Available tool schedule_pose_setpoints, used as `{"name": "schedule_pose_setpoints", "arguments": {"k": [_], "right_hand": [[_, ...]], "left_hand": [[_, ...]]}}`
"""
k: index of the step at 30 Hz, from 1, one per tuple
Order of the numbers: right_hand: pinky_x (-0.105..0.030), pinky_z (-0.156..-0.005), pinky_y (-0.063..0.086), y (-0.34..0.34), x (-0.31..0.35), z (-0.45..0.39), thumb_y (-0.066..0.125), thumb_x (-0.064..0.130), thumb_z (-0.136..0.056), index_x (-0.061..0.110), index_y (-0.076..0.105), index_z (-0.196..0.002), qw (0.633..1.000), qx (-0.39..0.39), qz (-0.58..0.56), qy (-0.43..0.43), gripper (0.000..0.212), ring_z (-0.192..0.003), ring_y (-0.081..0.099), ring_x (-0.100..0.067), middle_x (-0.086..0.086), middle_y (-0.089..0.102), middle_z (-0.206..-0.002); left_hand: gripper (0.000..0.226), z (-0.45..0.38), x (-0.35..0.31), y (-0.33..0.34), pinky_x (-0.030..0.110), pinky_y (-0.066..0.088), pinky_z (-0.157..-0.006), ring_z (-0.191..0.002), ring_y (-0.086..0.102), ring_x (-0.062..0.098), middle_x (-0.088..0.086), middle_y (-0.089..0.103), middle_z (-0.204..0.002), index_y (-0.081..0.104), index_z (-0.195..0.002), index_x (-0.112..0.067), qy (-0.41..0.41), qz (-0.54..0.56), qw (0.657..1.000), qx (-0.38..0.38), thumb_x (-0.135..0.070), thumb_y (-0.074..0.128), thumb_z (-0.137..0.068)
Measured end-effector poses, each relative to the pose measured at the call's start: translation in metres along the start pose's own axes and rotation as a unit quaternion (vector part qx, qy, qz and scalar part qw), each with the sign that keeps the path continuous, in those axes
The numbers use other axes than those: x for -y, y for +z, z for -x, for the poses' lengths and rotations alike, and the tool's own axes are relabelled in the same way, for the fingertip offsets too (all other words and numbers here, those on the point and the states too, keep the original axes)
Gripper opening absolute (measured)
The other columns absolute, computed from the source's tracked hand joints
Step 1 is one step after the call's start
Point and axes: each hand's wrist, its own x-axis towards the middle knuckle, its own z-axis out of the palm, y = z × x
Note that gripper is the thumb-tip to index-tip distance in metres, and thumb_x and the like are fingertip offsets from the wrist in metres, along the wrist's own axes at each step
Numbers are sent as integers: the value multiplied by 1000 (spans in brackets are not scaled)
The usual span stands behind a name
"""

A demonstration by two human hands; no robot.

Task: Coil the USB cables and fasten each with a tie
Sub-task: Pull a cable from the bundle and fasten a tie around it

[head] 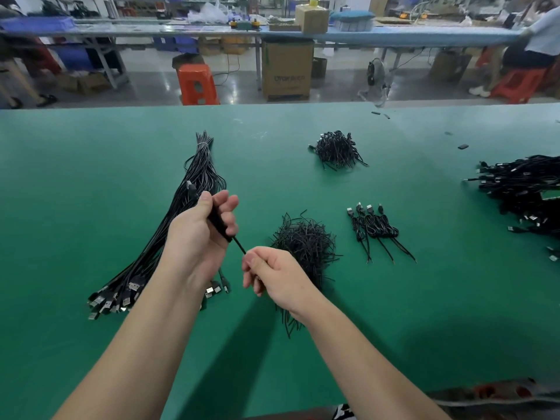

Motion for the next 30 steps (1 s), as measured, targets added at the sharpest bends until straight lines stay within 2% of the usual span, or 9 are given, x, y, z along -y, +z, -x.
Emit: {"name": "schedule_pose_setpoints", "arguments": {"k": [3,6,9,12,14,18,21,27,30], "right_hand": [[-26,-68,51,-3,-1,0,46,16,-106,19,62,-79,999,-4,38,-25,31,-64,57,-11,3,68,-69],[-39,-74,53,-8,0,-1,49,23,-104,22,66,-80,993,-6,114,-28,29,-67,57,-11,4,69,-72],[-32,-69,50,-12,2,-2,57,32,-99,21,72,-99,987,15,158,-16,19,-66,58,-13,-3,72,-82],[-34,-101,51,-11,9,-5,73,32,-89,20,63,-124,998,48,30,12,39,-103,69,-11,1,75,-110],[-38,-105,50,-11,17,-8,78,26,-84,21,64,-120,997,51,-64,-6,39,-102,69,-13,5,74,-105],[-38,-90,56,-10,23,-12,78,12,-80,30,71,-84,993,13,-109,-42,19,-81,62,-8,16,63,-75],[-27,-70,57,-10,21,-12,78,5,-78,19,69,-85,993,-16,-112,-42,18,-66,58,-3,18,53,-61],[-34,-69,44,-7,14,-8,73,-9,-77,17,47,-80,995,-10,-97,-17,37,-53,35,-4,16,36,-53],[-20,-57,37,-2,15,-7,74,-5,-81,18,41,-77,996,-14,-92,-12,41,-50,29,-2,15,32,-52]], "left_hand": [[31,2,0,0,17,27,-40,-39,27,6,-2,58,-67,56,-88,-12,-16,3,1000,26,-26,37,-108],[30,3,2,-1,18,23,-40,-40,24,6,-3,56,-65,54,-87,-13,-11,-33,998,46,-26,37,-108],[31,2,5,-3,19,27,-41,-41,25,8,-3,56,-66,56,-85,-13,6,-81,995,64,-24,37,-107],[39,4,10,-6,20,34,-43,-43,31,10,2,55,-69,65,-80,-15,24,-117,987,107,-22,38,-106],[45,7,13,-7,23,41,-47,-47,42,14,6,53,-65,71,-75,-19,26,-131,981,141,-25,38,-106],[44,11,15,-7,30,54,-56,-75,68,21,14,65,-72,71,-73,-21,24,-145,973,178,-28,41,-104],[35,13,14,-10,35,58,-63,-76,73,27,19,74,-97,74,-75,-16,-4,-131,969,209,-30,49,-96],[34,13,3,-19,55,42,-89,-101,70,41,30,69,-109,75,-88,-7,-60,-243,924,290,-32,52,-95],[35,17,-3,-17,41,57,-82,-99,71,39,31,70,-104,74,-85,-3,-80,-250,920,292,-29,54,-97]]}}
